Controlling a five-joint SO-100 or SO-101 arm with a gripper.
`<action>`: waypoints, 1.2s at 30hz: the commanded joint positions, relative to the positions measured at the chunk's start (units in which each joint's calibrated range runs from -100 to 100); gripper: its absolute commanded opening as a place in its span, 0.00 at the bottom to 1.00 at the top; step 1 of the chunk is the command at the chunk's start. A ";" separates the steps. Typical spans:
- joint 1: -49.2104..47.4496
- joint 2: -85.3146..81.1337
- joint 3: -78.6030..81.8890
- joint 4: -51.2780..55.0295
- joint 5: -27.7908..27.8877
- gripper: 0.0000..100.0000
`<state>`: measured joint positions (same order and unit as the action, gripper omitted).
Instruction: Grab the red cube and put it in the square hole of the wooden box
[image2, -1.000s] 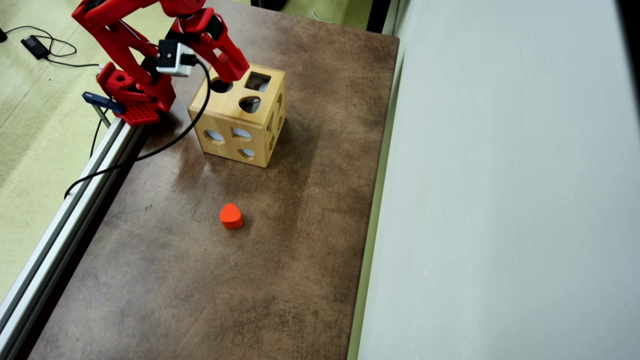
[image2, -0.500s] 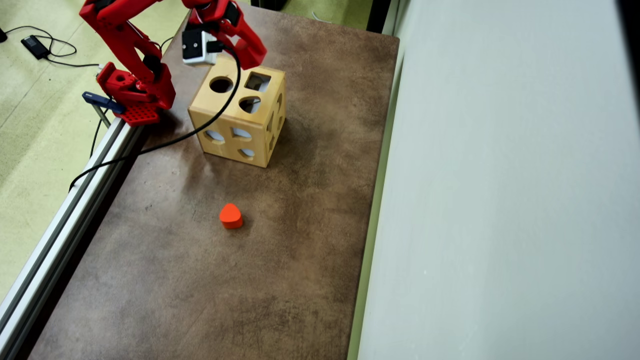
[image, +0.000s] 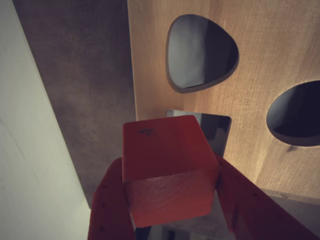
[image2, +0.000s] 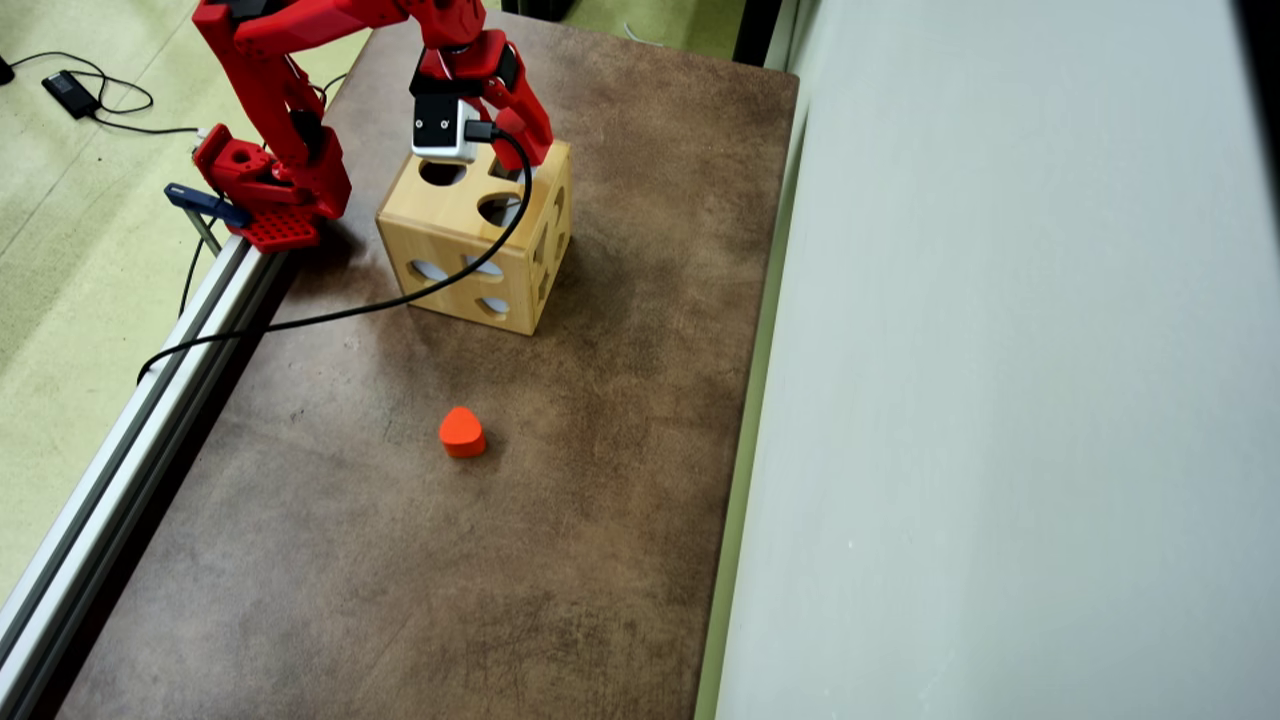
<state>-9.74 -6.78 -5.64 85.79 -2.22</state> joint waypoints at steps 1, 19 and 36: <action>-2.30 -0.48 -2.05 0.37 0.34 0.02; -1.93 -1.42 2.51 3.51 -0.24 0.02; -0.74 -0.65 3.50 2.62 -2.39 0.02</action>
<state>-10.38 -6.78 -1.94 89.18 -3.79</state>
